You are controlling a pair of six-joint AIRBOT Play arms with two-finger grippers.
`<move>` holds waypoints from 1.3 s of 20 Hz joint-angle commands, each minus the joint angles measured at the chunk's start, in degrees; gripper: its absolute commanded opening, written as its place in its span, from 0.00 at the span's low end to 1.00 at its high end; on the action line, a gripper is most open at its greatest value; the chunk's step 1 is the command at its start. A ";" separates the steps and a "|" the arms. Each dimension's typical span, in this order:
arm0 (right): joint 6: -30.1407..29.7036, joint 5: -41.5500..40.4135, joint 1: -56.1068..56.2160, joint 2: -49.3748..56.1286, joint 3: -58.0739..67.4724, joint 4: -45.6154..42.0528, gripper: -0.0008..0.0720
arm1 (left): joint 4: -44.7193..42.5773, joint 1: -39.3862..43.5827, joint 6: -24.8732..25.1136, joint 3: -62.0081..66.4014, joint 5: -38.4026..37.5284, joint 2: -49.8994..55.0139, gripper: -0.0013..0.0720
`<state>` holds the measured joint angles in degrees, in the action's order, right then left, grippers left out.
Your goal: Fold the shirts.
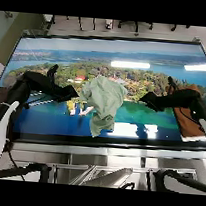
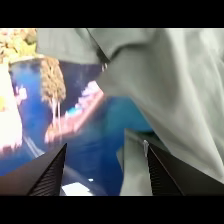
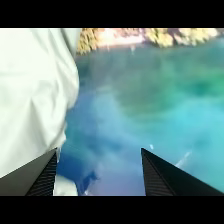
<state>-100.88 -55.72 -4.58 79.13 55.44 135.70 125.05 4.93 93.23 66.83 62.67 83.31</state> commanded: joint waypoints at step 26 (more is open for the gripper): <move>-0.81 -6.78 11.06 7.13 52.59 3.19 0.03 | 6.62 3.02 3.30 52.74 1.99 2.36 0.04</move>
<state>-99.61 -58.98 7.40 95.39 99.57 138.74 131.46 7.66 96.60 110.15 63.26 94.94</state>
